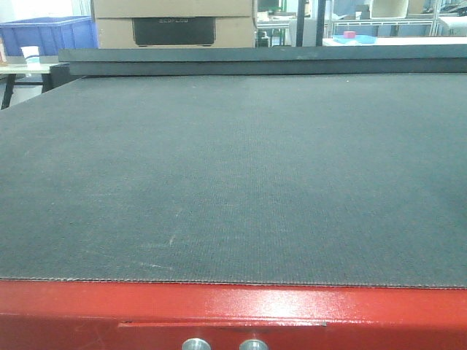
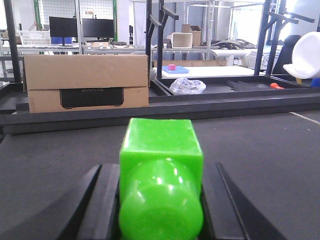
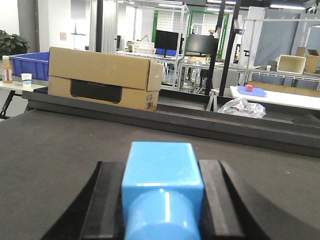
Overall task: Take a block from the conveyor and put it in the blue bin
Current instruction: 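Drive the base away from the conveyor toward the bin shelves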
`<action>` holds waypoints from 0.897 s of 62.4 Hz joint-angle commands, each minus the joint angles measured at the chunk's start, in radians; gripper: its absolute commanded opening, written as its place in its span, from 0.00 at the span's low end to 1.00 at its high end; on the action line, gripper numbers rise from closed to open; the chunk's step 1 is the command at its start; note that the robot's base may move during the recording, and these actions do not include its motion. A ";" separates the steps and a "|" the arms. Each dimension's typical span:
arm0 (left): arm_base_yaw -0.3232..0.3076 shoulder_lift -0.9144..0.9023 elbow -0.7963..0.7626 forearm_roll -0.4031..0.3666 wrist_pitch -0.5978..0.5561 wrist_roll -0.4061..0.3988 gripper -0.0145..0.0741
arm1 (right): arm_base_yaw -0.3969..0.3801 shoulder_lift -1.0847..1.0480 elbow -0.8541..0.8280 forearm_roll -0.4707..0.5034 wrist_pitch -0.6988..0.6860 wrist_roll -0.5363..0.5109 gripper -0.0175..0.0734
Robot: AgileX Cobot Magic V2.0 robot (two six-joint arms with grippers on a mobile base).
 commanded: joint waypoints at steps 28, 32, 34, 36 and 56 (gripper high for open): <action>-0.006 -0.006 0.000 -0.009 -0.020 -0.002 0.04 | 0.000 -0.005 -0.002 0.002 -0.023 -0.003 0.01; -0.006 -0.006 0.000 -0.009 -0.020 -0.002 0.04 | 0.000 -0.005 -0.002 0.002 -0.023 -0.003 0.01; -0.006 -0.006 0.000 -0.009 -0.020 -0.002 0.04 | 0.000 -0.005 -0.002 0.002 -0.023 -0.003 0.01; -0.006 -0.006 0.000 -0.009 -0.020 -0.002 0.04 | 0.000 -0.005 -0.002 0.002 -0.023 -0.003 0.01; -0.006 -0.006 0.000 -0.009 -0.020 -0.002 0.04 | 0.000 -0.005 -0.002 0.002 -0.023 -0.003 0.01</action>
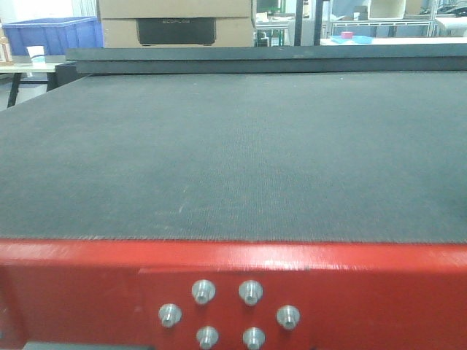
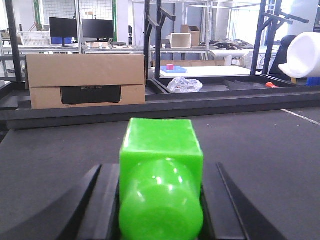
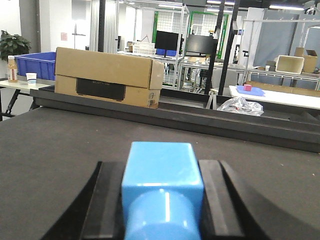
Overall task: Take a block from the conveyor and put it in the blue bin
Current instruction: 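Drive the base away from the conveyor toward the bin shelves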
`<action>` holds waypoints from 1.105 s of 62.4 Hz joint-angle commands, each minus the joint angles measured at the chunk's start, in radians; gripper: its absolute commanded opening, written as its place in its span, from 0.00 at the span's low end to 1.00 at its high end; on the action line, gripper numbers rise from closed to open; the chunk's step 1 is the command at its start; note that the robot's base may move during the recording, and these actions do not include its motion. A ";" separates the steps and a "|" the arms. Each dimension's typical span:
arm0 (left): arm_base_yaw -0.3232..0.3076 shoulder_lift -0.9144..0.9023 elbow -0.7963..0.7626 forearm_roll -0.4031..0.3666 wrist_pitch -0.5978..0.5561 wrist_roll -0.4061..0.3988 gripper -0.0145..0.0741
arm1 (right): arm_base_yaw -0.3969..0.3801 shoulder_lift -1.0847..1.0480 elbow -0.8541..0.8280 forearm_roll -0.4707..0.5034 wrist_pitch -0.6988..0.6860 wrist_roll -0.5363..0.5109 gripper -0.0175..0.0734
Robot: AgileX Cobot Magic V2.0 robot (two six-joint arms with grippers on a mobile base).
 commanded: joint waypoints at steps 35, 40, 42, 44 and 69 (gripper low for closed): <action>-0.006 -0.006 0.000 -0.009 -0.020 -0.002 0.04 | 0.000 -0.005 -0.002 0.002 -0.023 -0.005 0.01; -0.006 -0.006 0.000 -0.009 -0.020 -0.002 0.04 | 0.000 -0.005 -0.002 0.002 -0.023 -0.005 0.01; -0.006 -0.006 0.000 -0.009 -0.020 -0.002 0.04 | 0.000 -0.005 -0.002 0.002 -0.023 -0.005 0.01; -0.006 -0.006 0.000 -0.009 -0.020 -0.002 0.04 | 0.000 -0.005 -0.002 0.002 -0.023 -0.005 0.01; -0.006 -0.006 0.000 -0.009 -0.020 -0.002 0.04 | 0.000 -0.005 -0.002 0.002 -0.023 -0.005 0.01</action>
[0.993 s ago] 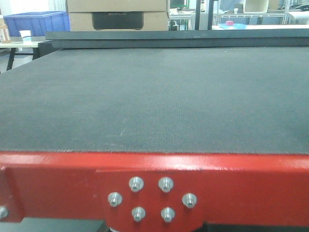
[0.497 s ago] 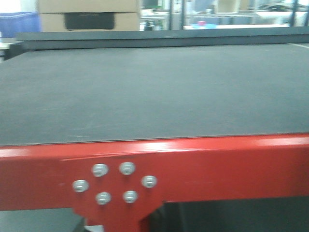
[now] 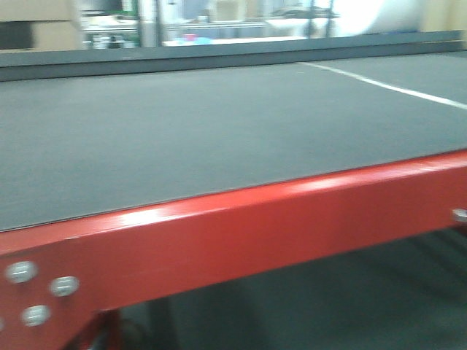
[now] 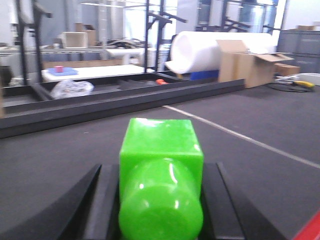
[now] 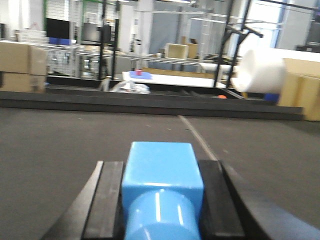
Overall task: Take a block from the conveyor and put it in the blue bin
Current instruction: 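Drive the base away from the conveyor toward the bin shelves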
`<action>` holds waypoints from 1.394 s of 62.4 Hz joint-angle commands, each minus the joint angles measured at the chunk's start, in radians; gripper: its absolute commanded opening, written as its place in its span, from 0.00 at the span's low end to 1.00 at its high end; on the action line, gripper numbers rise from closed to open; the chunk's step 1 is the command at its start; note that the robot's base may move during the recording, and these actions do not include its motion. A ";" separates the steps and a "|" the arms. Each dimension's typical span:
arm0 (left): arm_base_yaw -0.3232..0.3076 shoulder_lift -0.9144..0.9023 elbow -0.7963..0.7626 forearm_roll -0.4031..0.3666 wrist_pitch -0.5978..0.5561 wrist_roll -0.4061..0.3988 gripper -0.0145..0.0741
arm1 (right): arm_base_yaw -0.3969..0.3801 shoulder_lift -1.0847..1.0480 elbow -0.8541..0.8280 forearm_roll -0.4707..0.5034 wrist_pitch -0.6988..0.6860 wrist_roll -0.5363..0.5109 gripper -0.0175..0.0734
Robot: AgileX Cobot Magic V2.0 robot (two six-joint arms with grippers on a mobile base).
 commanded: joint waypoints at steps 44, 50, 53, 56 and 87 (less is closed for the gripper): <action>-0.006 -0.001 0.000 -0.009 -0.018 -0.002 0.04 | 0.000 -0.005 -0.002 0.002 -0.023 -0.005 0.01; -0.006 -0.001 0.000 -0.009 -0.018 -0.002 0.04 | 0.000 -0.005 -0.002 0.002 -0.023 -0.005 0.01; -0.006 -0.001 0.000 -0.009 -0.018 -0.002 0.04 | 0.000 -0.005 -0.002 0.002 -0.023 -0.005 0.01; -0.006 -0.001 0.000 -0.009 -0.018 -0.002 0.04 | 0.000 -0.005 -0.002 0.002 -0.023 -0.005 0.01; -0.006 -0.001 0.000 -0.009 -0.018 -0.002 0.04 | 0.000 -0.005 -0.002 0.002 -0.023 -0.005 0.01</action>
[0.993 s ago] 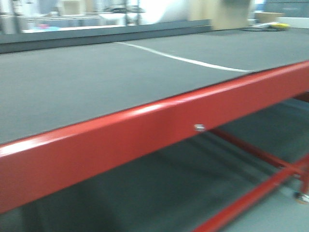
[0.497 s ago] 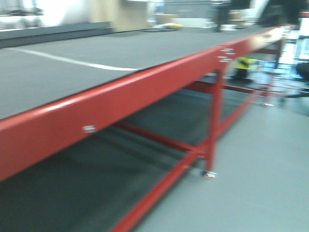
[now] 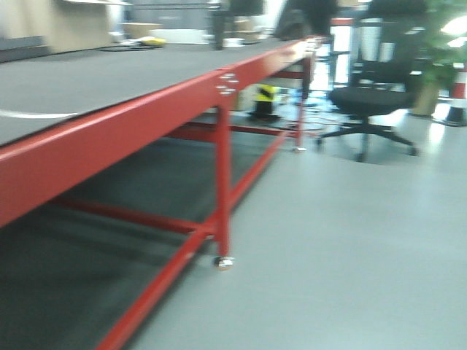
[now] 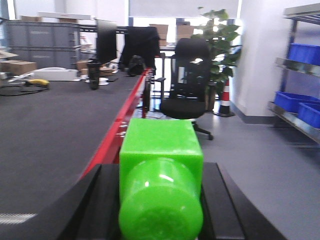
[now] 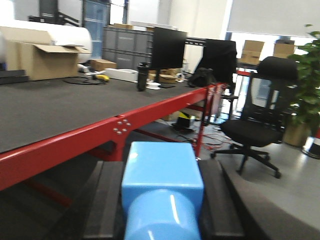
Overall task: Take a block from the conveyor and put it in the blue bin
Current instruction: 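Drive the base away from the conveyor toward the bin shelves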
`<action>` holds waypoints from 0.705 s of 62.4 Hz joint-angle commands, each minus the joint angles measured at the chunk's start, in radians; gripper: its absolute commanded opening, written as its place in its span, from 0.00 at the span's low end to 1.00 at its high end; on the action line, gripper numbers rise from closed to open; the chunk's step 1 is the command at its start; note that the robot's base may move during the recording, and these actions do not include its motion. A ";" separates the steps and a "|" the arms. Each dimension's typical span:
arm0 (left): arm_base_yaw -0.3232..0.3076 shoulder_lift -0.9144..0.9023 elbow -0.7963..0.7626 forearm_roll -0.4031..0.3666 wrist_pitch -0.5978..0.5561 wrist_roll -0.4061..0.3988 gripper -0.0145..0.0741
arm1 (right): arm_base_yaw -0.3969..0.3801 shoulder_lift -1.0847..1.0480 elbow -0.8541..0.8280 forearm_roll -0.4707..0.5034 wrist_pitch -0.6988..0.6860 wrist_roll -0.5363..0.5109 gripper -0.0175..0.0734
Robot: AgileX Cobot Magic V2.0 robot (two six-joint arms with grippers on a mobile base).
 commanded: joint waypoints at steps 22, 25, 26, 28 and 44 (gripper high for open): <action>-0.006 -0.001 0.000 -0.009 -0.017 -0.002 0.04 | 0.000 -0.005 -0.002 0.002 -0.023 -0.003 0.01; -0.006 -0.001 0.000 -0.009 -0.017 -0.002 0.04 | 0.000 -0.005 -0.002 0.002 -0.023 -0.003 0.01; -0.006 -0.001 0.000 -0.009 -0.017 -0.002 0.04 | 0.000 -0.005 -0.002 0.002 -0.023 -0.003 0.01; -0.006 -0.001 0.000 -0.009 -0.017 -0.002 0.04 | 0.000 -0.005 -0.002 0.002 -0.023 -0.003 0.01; -0.006 -0.001 0.000 -0.009 -0.017 -0.002 0.04 | 0.000 -0.005 -0.002 0.002 -0.023 -0.003 0.01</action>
